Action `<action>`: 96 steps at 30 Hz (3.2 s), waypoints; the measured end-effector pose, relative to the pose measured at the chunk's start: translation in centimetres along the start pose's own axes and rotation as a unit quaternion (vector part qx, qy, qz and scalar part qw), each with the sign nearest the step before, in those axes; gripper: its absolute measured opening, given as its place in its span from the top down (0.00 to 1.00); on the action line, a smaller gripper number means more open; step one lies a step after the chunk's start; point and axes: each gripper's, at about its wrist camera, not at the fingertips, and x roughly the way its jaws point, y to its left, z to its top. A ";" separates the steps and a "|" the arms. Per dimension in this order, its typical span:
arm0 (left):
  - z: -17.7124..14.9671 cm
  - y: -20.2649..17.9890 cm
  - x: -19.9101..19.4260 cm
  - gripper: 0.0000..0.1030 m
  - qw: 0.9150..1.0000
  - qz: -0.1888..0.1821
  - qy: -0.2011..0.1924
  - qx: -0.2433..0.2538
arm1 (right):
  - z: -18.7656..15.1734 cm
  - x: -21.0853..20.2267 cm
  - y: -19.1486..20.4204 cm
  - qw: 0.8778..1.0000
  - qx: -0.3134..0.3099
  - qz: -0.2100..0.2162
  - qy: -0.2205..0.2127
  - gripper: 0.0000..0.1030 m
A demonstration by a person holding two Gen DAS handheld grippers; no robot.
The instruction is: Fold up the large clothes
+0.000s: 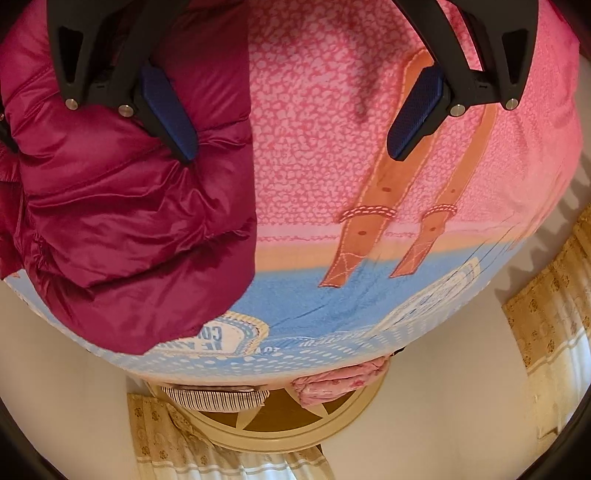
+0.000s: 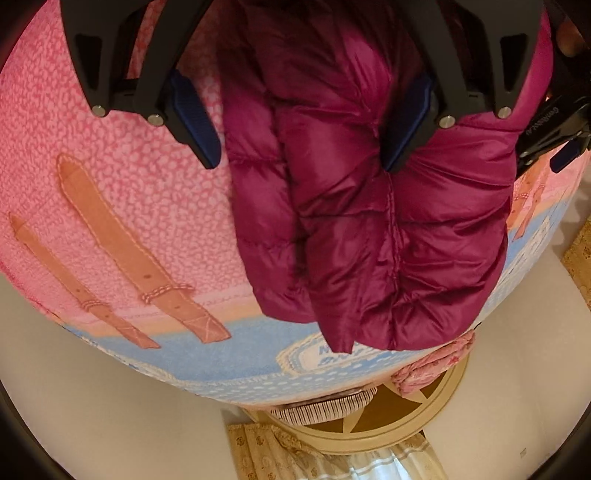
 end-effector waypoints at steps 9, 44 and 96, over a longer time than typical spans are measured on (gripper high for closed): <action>-0.1 -3.1 -0.6 0.63 0.997 -0.049 -0.006 0.062 | -0.4 0.3 0.8 0.999 -0.030 0.022 0.014 0.38; -0.1 9.1 -10.9 1.00 0.994 0.016 -0.093 0.046 | -1.7 -5.2 9.7 0.985 -0.090 0.142 -0.041 0.80; -6.9 31.1 -8.9 1.00 0.986 0.135 -0.021 -0.101 | -6.0 -2.7 28.2 0.935 -0.281 0.217 0.019 0.80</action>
